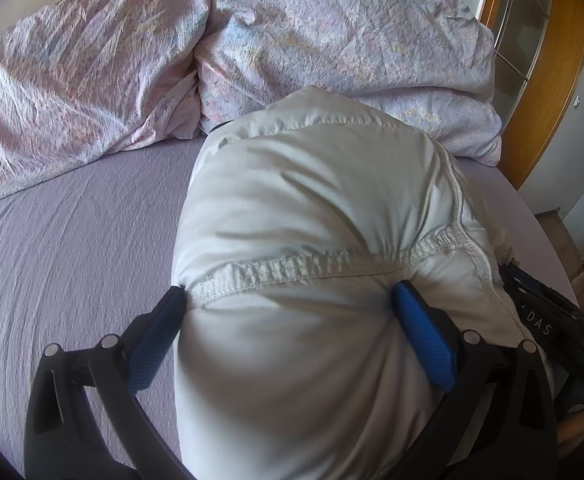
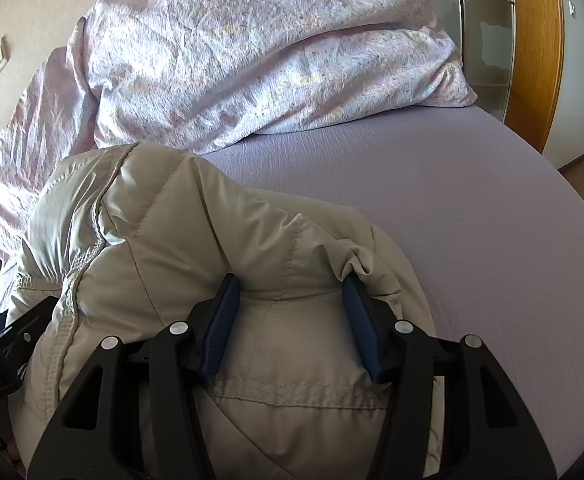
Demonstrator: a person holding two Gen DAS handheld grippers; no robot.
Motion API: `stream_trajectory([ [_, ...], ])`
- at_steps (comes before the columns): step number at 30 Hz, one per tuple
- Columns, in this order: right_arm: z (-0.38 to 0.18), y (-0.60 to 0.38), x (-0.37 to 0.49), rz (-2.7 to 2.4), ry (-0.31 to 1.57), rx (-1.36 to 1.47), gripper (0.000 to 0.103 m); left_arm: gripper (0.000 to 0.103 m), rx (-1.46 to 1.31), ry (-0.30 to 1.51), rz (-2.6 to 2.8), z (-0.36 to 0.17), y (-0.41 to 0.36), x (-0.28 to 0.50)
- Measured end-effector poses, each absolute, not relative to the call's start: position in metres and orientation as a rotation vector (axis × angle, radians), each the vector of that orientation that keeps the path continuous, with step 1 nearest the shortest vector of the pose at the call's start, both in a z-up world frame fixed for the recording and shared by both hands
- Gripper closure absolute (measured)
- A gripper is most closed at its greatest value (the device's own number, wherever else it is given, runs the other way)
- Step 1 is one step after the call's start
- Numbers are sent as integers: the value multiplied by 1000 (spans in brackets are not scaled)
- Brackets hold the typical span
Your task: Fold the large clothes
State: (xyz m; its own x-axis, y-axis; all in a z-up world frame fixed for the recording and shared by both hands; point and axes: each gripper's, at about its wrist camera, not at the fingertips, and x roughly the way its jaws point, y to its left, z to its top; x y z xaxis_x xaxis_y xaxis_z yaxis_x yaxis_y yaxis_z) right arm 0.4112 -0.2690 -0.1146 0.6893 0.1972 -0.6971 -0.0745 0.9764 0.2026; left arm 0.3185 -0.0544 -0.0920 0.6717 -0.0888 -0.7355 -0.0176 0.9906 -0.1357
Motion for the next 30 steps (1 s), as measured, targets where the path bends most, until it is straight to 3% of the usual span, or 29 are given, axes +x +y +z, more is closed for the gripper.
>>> stream_trajectory([
  [11, -114, -269, 413, 154, 798, 151, 47, 6, -168, 784, -34, -54, -56, 310],
  [30, -113, -266, 411, 137, 779, 148, 47, 2, -126, 760, -9, -86, -59, 321],
])
